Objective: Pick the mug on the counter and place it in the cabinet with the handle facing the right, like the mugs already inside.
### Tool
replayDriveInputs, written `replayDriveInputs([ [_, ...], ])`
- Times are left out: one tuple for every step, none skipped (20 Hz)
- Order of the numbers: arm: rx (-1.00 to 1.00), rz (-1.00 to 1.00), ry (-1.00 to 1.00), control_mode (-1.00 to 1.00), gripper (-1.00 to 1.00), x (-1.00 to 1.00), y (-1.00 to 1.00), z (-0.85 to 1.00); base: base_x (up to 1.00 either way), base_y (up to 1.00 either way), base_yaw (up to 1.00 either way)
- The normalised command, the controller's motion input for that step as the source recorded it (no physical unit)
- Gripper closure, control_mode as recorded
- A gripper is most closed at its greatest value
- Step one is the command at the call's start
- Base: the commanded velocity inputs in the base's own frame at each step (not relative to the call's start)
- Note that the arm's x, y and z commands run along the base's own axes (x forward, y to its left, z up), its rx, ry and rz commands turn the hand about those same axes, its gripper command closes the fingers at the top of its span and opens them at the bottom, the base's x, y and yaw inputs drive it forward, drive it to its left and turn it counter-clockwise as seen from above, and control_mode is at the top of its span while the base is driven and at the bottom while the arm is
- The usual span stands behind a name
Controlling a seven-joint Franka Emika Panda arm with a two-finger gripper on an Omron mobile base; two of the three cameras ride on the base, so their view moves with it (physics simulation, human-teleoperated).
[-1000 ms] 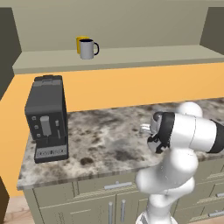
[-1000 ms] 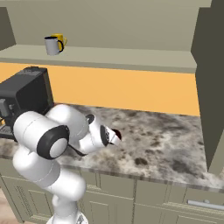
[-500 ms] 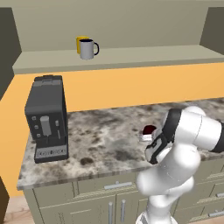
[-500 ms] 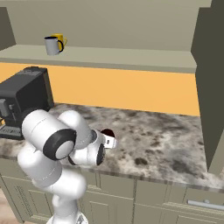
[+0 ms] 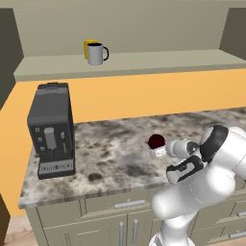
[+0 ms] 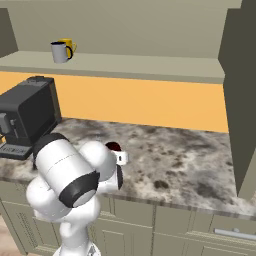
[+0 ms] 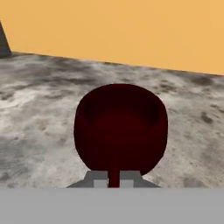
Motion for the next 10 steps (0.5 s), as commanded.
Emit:
replayDriveInputs([
  [0.0, 0.35, -0.02, -1.0, 1.0, -0.07, 0.0, 0.84, 0.0, 0.0, 0.0],
  [0.0, 0.33, -0.01, -1.0, 1.0, -0.02, 0.0, 0.84, 0.0, 0.0, 0.0],
  [0.0, 0.31, 0.0, -1.0, 1.0, -0.05, 0.0, 0.85, 0.0, 0.0, 0.0],
  [0.0, 0.27, 0.0, -1.0, 1.0, -0.07, 0.0, 0.9, 0.0, 0.0, 0.0],
  [0.0, 0.25, 0.0, -1.0, 1.0, -0.06, 0.0, 0.96, 0.0, 0.0, 0.0],
  [0.0, 0.22, 0.0, -1.0, 1.0, -0.04, 0.0, 0.73, 0.0, 0.0, 0.0],
  [0.0, 0.2, 0.0, -1.0, 1.0, -0.01, 0.0, 0.69, 0.0, 0.0, 0.0],
  [0.0, 0.2, 0.02, -1.0, 1.0, 0.0, 0.0, 0.64, 0.0, 0.0, 0.0],
  [0.0, 0.13, 0.04, -1.0, 1.0, -0.03, 0.0, 0.67, 0.0, 0.0, 0.0],
  [0.0, 0.12, 0.08, -1.0, 1.0, 0.0, 0.0, 0.64, 0.0, 0.0, 0.0],
])
